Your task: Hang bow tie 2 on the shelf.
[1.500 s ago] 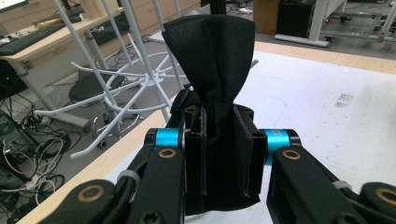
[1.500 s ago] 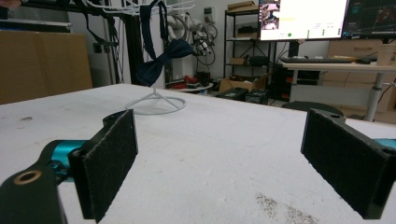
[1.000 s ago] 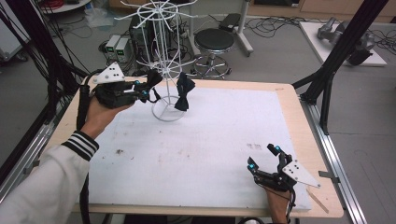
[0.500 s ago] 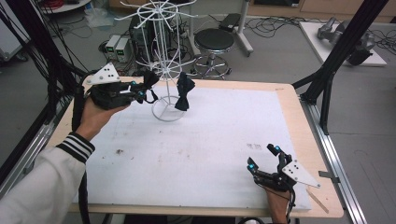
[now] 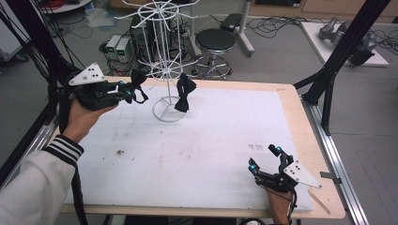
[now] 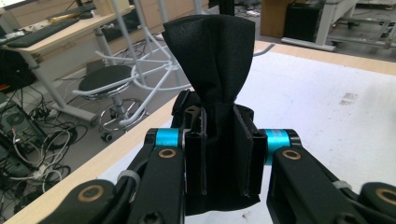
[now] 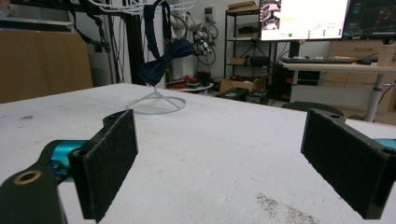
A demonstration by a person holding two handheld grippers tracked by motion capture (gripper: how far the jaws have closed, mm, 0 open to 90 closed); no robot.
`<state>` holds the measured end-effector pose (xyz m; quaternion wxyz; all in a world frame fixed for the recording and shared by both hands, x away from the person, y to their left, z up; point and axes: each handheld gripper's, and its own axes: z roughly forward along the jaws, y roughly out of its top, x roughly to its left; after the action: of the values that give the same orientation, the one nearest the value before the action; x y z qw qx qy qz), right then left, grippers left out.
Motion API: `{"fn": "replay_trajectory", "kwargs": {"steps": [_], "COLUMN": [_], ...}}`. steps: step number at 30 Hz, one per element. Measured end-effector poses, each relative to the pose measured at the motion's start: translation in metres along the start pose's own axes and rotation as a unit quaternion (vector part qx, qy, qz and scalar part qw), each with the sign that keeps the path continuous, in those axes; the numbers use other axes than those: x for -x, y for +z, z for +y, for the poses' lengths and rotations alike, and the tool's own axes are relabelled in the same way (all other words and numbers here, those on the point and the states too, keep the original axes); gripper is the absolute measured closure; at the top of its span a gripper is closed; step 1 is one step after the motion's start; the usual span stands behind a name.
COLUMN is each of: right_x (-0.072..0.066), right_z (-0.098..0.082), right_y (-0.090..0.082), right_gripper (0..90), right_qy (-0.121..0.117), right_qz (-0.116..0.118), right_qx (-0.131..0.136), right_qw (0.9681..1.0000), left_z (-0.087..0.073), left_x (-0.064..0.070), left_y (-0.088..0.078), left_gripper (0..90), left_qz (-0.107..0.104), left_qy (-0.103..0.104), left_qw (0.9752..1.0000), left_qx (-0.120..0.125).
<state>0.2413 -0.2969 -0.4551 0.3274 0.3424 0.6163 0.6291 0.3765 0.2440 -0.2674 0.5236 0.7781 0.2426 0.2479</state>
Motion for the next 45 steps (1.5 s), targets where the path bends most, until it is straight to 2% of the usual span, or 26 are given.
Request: {"fn": "replay_trajectory", "kwargs": {"steps": [21, 27, 35, 45], "right_x": [0.000, 0.000, 0.000, 0.000], "right_z": [0.000, 0.000, 0.000, 0.000], "right_y": [0.000, 0.000, 0.000, 0.000], "right_gripper": [10.2, 10.2, 10.2, 10.2], "right_qy": [0.001, 0.001, 0.001, 0.001], "right_qz": [-0.001, -0.001, -0.001, -0.001], "right_qx": [-0.002, -0.002, -0.002, -0.002], "right_qw": [1.0000, 1.0000, 1.0000, 1.0000], "left_z": [-0.001, -0.004, 0.001, 0.000], "left_x": [-0.018, -0.025, -0.038, -0.050], "left_y": [-0.008, -0.006, -0.002, 0.006], "left_gripper": [75.9, 75.8, 75.8, 75.8], "left_qz": [0.025, 0.031, 0.041, 0.057], "left_qy": [-0.008, -0.015, -0.013, -0.029], "left_qw": [0.9997, 0.9994, 0.9990, 0.9978], "left_qx": [-0.001, -0.005, -0.011, -0.017]}}
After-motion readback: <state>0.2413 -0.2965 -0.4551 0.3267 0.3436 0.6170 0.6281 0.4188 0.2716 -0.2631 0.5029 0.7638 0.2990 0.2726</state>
